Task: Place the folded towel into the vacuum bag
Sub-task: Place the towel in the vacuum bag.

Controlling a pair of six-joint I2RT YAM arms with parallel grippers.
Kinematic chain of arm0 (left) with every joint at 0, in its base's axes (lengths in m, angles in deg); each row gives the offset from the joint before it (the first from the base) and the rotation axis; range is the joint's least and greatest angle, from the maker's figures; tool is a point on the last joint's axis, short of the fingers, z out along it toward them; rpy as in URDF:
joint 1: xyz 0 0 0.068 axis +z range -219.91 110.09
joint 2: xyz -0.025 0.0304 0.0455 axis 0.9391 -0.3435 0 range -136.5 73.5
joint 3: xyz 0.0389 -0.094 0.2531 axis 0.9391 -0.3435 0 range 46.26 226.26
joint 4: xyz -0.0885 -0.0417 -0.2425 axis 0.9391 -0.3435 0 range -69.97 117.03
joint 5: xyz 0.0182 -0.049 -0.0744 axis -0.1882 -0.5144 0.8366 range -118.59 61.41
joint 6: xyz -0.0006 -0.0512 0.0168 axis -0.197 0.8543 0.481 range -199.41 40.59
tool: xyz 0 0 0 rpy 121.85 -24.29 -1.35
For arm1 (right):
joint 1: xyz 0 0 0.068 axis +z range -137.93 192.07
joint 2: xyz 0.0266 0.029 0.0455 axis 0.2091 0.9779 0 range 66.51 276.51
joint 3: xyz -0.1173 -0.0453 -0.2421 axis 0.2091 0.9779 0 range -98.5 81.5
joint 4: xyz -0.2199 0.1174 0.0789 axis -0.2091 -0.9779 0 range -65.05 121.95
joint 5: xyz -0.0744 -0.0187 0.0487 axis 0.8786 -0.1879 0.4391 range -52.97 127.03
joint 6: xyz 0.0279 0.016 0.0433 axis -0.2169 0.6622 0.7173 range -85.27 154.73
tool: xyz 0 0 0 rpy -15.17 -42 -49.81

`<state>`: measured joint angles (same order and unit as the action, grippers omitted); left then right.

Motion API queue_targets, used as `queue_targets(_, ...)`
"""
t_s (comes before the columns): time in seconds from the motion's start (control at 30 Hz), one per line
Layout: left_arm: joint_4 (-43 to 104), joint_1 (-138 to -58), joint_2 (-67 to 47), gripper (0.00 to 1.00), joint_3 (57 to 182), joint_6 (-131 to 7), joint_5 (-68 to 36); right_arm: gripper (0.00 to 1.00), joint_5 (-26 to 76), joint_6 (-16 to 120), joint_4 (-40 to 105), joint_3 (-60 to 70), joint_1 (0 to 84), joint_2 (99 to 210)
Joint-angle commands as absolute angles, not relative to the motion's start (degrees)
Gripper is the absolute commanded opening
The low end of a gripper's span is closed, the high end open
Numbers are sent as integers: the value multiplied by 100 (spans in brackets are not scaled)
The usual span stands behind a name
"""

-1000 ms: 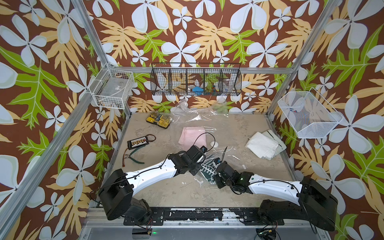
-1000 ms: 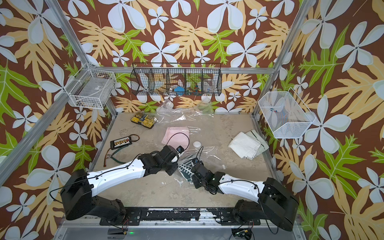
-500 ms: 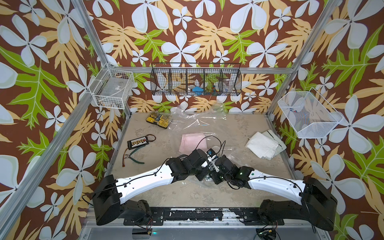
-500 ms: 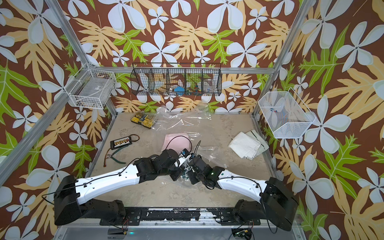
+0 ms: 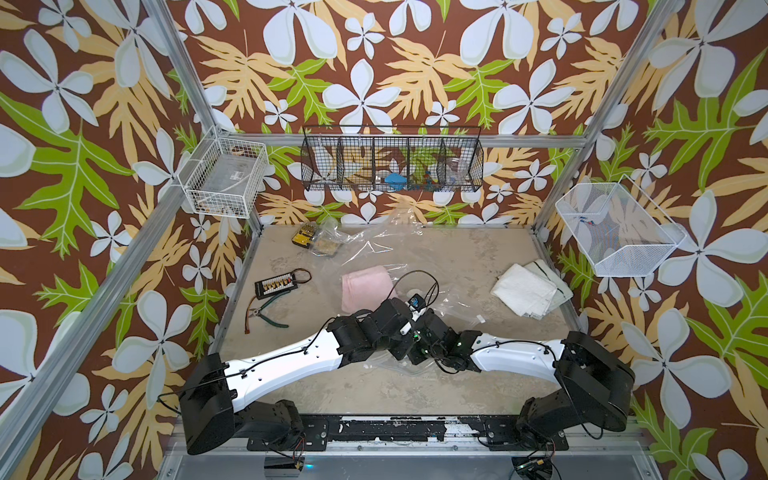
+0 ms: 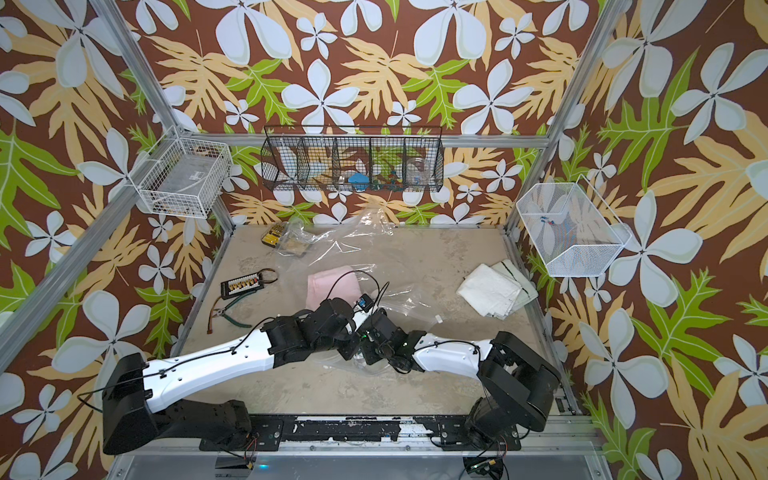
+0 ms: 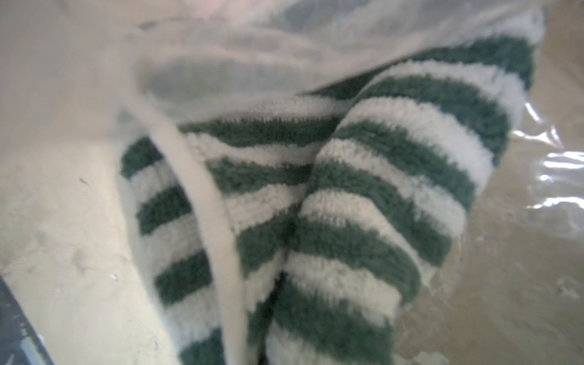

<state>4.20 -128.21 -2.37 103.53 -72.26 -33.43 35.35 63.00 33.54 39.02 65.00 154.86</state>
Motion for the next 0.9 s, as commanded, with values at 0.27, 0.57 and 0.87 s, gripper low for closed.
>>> queue_targets(0.27, 653, -12822, 15, 0, 9953, -7153, -3532, 61, 3184, 6171, 4064, 3543, 6560, 16102)
queue_targets(0.57, 740, -12743, 393, 0, 9806, -6970, -3513, 81, 1969, 6267, 3450, 4652, 5826, 14590)
queue_targets(0.87, 955, -12742, 251, 0, 9650, -6922, -3215, 62, 2065, 7400, 4460, 4958, 5359, 14889)
